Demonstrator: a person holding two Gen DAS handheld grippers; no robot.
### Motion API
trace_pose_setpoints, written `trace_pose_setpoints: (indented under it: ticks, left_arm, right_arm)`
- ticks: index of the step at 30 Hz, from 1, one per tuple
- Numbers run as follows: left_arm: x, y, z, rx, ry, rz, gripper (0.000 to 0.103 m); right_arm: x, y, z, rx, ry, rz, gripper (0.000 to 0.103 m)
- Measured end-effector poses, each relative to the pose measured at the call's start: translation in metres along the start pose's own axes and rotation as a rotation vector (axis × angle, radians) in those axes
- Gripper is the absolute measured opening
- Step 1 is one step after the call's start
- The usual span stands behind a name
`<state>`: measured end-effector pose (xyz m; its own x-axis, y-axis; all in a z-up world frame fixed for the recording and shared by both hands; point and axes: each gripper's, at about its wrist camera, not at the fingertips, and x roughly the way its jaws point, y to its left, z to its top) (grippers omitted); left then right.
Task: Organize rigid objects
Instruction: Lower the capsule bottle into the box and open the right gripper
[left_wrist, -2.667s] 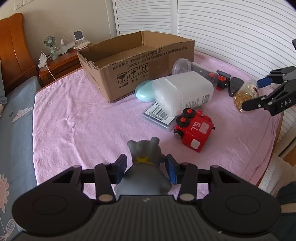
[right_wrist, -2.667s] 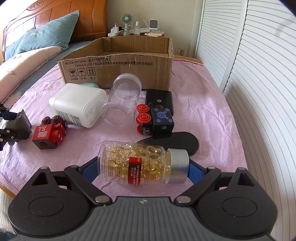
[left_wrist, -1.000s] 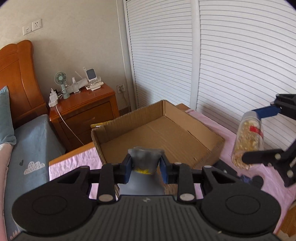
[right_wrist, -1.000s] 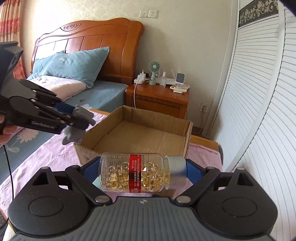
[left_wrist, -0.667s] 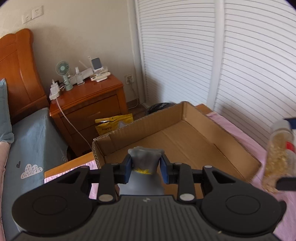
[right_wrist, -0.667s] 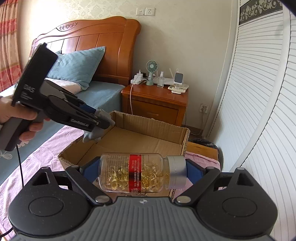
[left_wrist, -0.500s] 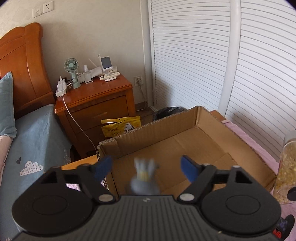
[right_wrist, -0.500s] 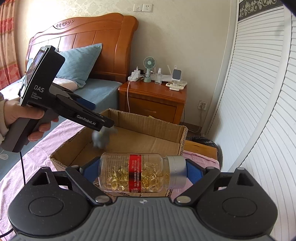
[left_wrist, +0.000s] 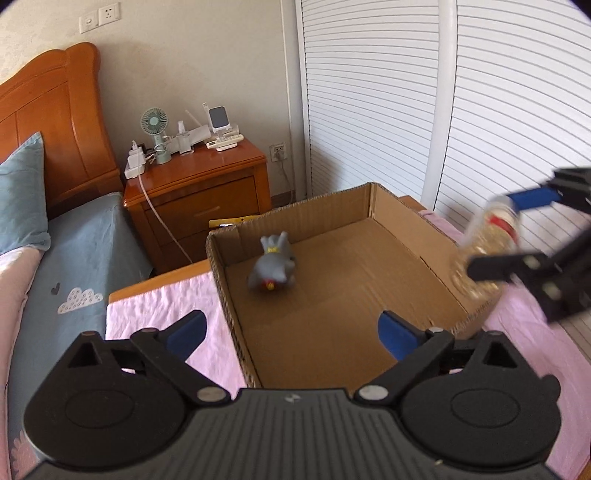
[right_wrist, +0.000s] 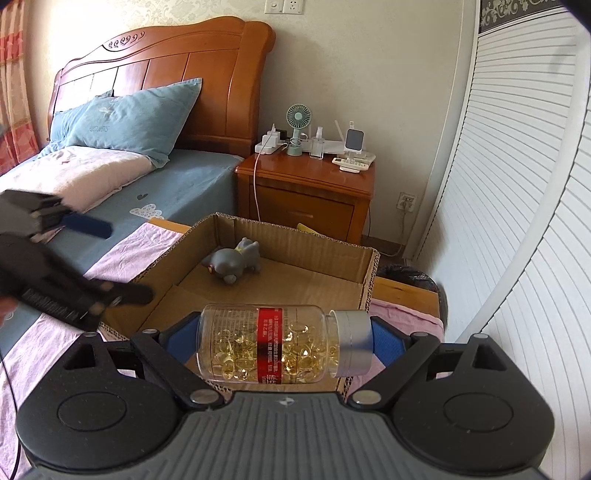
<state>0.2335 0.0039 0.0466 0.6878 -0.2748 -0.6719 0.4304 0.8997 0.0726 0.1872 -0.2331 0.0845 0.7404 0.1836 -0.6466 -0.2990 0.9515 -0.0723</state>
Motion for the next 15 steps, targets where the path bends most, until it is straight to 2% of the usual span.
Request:
trace_pose_setpoints:
  ticks: [8, 12, 15]
  left_arm:
    - [-0.036, -0.006, -0.036, -0.067, -0.004, 0.053, 0.101]
    - [-0.041, -0.004, -0.045, -0.098, 0.0, 0.03, 0.101]
    - [-0.043, -0.004, -0.051, -0.082, 0.019, 0.026, 0.101]
  right_arm:
    - [0.045, -0.007, 0.021, 0.05, 0.061, -0.004, 0.096]
    - [0.072, -0.009, 0.032, 0.071, 0.101, -0.013, 0.096]
    - [0.087, -0.01, 0.04, 0.082, 0.111, -0.027, 0.096]
